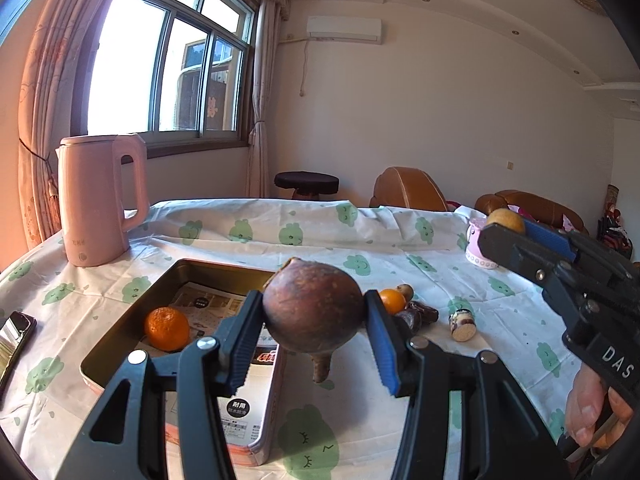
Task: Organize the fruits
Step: 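Carry the beet over the tin box with the left tool while the right tool carries the kiwi there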
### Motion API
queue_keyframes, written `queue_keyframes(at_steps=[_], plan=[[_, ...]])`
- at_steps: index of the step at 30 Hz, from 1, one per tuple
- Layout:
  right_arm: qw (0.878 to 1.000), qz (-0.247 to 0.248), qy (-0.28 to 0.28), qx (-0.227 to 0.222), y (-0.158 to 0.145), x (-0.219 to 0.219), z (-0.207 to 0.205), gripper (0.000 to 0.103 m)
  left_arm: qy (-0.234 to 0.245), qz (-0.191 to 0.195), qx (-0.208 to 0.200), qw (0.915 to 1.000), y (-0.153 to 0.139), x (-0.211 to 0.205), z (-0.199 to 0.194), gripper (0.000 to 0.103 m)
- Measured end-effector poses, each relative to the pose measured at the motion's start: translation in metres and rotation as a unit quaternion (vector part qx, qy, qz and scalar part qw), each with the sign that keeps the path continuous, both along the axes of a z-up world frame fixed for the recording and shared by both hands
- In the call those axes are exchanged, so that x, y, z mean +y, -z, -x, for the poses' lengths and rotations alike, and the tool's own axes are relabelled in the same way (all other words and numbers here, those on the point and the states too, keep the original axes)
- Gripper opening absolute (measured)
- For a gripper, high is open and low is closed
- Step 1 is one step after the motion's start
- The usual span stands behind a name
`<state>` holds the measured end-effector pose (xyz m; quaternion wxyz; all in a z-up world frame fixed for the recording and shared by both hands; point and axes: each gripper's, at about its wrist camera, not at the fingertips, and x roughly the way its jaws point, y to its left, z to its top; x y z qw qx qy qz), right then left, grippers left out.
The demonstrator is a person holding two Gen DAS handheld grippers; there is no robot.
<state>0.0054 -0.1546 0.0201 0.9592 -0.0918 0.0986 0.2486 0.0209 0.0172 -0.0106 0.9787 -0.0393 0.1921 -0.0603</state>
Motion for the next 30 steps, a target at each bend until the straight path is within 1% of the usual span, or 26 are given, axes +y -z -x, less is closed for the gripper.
queue_keyframes(at_steps=[8, 21, 30], plan=[[1.000, 0.010, -0.023, 0.000, -0.009, 0.023, -0.009, 0.030, -0.018, -0.002, 0.009, 0.9998, 0.001, 0.017, -0.001, 0.053], [0.998, 0.023, -0.054, 0.013, -0.009, 0.060, -0.022, 0.030, -0.049, -0.004, 0.027, 0.9984, 0.006, 0.048, -0.005, 0.053], [0.996, 0.029, -0.076, 0.022, -0.004, 0.088, -0.031, 0.030, -0.070, -0.021, 0.038, 0.9966, 0.006, 0.070, -0.009, 0.053]])
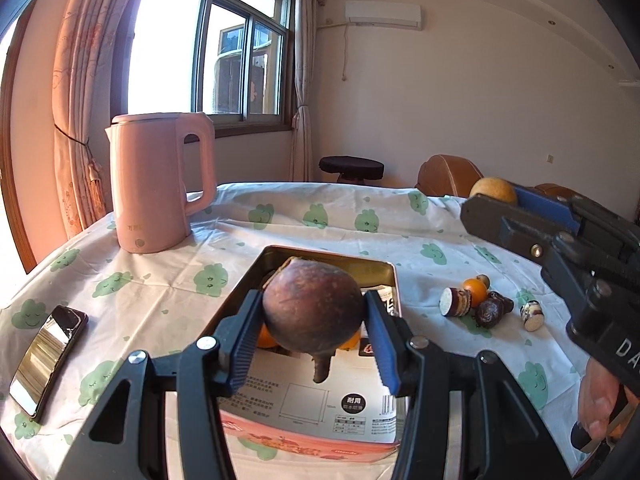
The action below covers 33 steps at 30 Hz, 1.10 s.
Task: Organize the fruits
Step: 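Carry the beet over the tin box with the left tool while the right tool carries the kiwi there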
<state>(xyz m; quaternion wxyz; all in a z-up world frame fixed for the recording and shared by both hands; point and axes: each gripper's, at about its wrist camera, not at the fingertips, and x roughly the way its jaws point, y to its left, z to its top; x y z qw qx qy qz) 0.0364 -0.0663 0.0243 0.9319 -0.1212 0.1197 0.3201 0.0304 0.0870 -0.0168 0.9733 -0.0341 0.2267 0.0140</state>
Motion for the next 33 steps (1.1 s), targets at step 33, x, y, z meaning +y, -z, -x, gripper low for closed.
queue_keyframes(at_steps=[33], plan=[[0.996, 0.040, -0.006, 0.073, 0.045, 0.044, -0.028, 0.030, -0.015, -0.023, 0.069, 0.9972, 0.019, 0.029, -0.028, 0.053]])
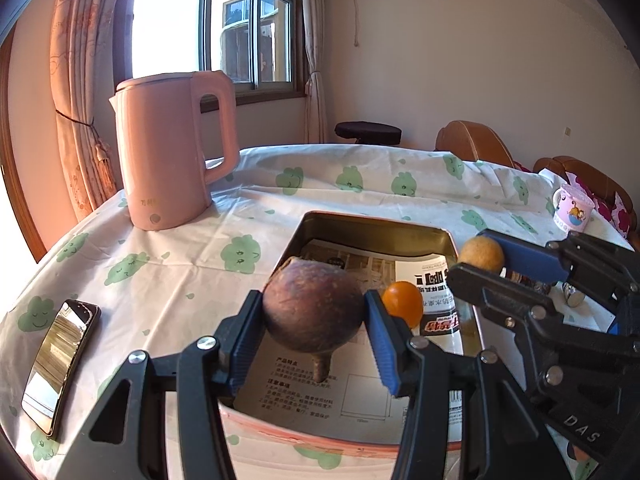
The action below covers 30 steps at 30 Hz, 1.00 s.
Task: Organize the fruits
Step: 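Carry the beet over the tin box with the left tool while the right tool carries the kiwi there, then lower the beet into the tin box and open the left tool while the right tool releases the kiwi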
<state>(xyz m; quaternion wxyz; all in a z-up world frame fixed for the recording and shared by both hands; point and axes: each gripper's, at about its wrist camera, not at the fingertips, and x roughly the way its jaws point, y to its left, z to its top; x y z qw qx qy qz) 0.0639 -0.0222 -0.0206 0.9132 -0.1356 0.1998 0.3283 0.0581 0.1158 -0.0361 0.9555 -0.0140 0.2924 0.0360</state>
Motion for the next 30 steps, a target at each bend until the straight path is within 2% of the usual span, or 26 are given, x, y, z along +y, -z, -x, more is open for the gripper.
queue_keyframes(at_steps=[23, 30], plan=[[0.997, 0.042, 0.006, 0.061, 0.025, 0.010, -0.018, 0.030, 0.009, -0.008, 0.055, 0.9984, 0.016, -0.002, -0.017, 0.053], [0.996, 0.043, 0.007, 0.074, 0.027, 0.010, -0.022, 0.030, 0.009, -0.009, 0.057, 0.9983, 0.017, -0.002, -0.018, 0.053]])
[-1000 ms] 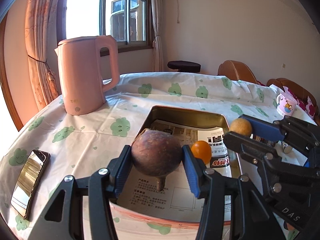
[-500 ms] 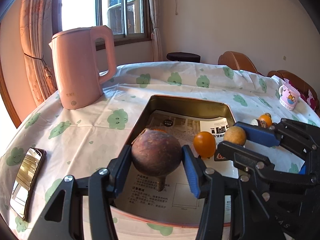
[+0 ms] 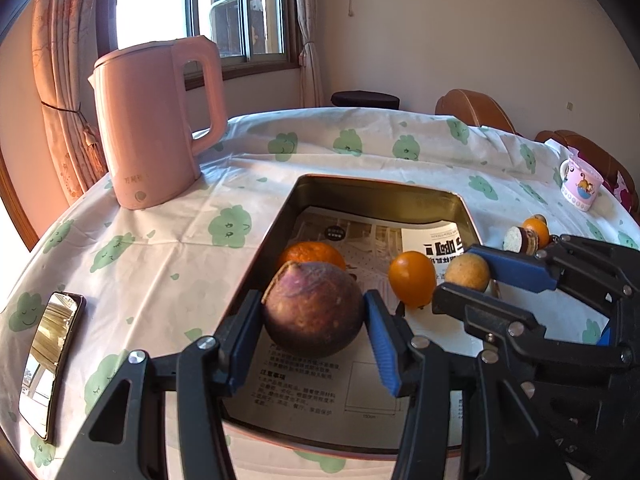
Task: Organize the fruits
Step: 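Lower the beet into the tin box and open the left tool while the right tool releases the kiwi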
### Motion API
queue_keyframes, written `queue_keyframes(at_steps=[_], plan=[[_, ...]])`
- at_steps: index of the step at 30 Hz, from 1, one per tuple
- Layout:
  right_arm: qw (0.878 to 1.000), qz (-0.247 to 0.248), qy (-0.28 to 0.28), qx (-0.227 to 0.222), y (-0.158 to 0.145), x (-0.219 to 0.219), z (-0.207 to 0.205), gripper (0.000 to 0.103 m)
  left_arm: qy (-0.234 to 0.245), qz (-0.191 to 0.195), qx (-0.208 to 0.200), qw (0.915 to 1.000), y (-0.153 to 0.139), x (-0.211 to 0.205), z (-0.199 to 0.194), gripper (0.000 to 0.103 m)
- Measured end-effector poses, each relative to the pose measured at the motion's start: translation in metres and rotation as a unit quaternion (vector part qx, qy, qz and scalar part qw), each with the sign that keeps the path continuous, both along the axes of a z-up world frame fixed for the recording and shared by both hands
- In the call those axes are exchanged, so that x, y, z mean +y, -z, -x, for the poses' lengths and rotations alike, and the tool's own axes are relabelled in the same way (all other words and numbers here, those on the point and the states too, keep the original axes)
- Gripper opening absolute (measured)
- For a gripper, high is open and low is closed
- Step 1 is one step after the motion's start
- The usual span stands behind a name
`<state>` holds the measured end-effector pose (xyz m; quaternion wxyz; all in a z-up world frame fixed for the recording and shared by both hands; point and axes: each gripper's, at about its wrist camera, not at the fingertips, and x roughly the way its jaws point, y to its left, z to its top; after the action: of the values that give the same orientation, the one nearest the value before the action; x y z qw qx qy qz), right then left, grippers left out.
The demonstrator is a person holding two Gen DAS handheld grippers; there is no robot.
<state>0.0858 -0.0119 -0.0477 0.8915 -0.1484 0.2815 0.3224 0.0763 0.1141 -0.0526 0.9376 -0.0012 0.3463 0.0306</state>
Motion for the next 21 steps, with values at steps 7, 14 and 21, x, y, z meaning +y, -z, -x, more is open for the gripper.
queue_keyframes(at_steps=[7, 14, 21], plan=[[1.000, 0.001, 0.003, 0.006, 0.001, 0.000, -0.001, 0.030, 0.000, -0.002, 0.000, 1.0000, 0.000, -0.001, 0.000, 0.053], [1.000, -0.002, 0.009, 0.013, 0.001, -0.002, -0.005, 0.035, -0.007, -0.004, -0.003, 1.0000, -0.001, 0.002, 0.001, 0.057], [1.000, 0.005, 0.018, -0.019, -0.003, -0.009, 0.004, 0.044, -0.011, 0.009, -0.028, 0.9995, -0.007, 0.002, 0.011, 0.074]])
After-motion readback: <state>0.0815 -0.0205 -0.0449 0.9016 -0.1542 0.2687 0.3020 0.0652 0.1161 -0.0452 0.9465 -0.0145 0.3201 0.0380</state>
